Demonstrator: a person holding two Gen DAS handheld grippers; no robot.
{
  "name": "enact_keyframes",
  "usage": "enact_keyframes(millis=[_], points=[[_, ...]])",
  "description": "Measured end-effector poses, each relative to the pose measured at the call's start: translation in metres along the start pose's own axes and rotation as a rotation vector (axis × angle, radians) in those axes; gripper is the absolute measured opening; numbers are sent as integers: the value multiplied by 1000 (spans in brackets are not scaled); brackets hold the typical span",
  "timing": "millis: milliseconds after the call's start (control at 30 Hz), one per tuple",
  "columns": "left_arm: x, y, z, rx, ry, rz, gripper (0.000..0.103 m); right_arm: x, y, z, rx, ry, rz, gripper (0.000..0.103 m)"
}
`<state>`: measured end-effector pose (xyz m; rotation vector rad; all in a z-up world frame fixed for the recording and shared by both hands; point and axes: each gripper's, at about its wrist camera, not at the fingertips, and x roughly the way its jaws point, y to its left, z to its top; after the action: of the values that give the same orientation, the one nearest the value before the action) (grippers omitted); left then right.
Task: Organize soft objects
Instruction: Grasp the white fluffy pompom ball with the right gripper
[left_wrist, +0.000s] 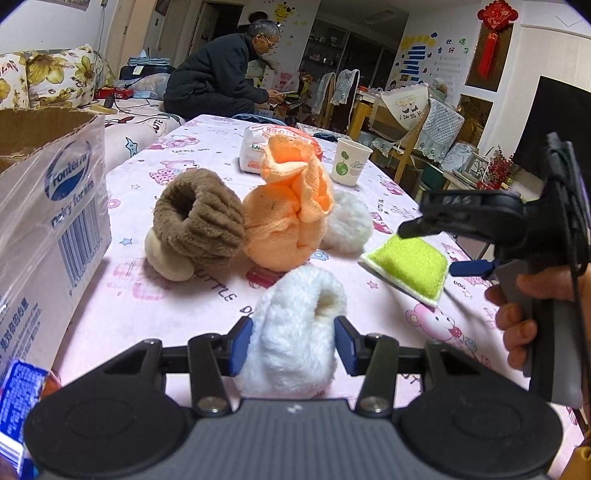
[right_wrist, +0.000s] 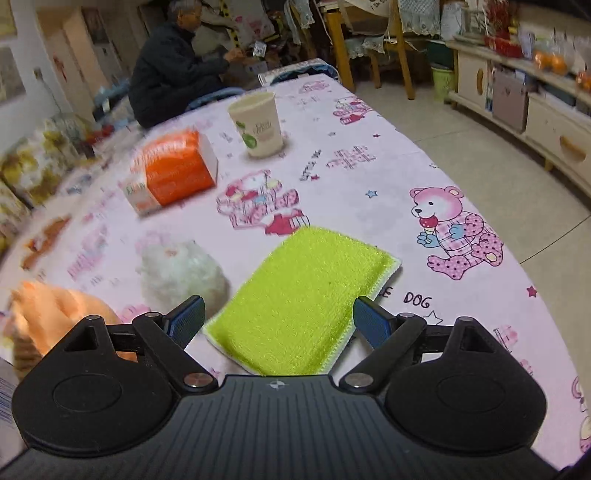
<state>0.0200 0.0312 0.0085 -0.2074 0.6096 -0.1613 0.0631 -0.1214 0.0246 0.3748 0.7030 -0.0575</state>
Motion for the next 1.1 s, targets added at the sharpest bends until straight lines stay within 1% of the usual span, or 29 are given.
enact_keyframes(millis=[67, 100, 167, 300, 367, 433, 467, 567, 633, 733, 767, 800, 867, 967, 1100], points=[[0, -1, 0, 3, 0, 0, 48, -3, -7, 2, 45, -40, -18, 103], [0, -1, -1, 5, -1, 2, 48, -6, -9, 1, 61, -57, 3, 103], [1, -2, -1, 9, -1, 4, 48, -6, -6, 1, 66, -75, 82, 103], [1, -4, -2, 20, -6, 8, 48, 2, 17, 2, 11, -120, 172, 103], [1, -4, -3, 23, -9, 7, 48, 13, 24, 1, -13, -120, 188, 103], [0, -4, -4, 28, -12, 6, 48, 25, 27, 2, -26, -128, 174, 102], [0, -5, -4, 33, -14, 6, 48, 31, 28, 3, -27, -135, 166, 99], [-2, -6, -7, 47, -18, 6, 48, 46, 33, 4, -53, -136, 209, 91], [-2, -6, -8, 52, -20, 4, 48, 53, 35, -2, -76, -117, 190, 90], [-1, -5, -8, 46, -18, 4, 48, 62, 34, -8, -73, -89, 220, 77], [0, -6, -8, 45, -19, 4, 48, 65, 35, -8, -80, -91, 216, 69], [0, -6, -8, 46, -20, 6, 48, 66, 35, -8, -87, -96, 213, 65], [0, -7, -8, 50, -21, 7, 48, 64, 33, -9, -79, -94, 232, 55], [-1, -8, -8, 53, -25, 7, 47, 60, 35, -12, -89, -98, 232, 47], [-4, -6, -7, 46, -35, 4, 45, 43, 35, -12, -74, -110, 215, 44]])
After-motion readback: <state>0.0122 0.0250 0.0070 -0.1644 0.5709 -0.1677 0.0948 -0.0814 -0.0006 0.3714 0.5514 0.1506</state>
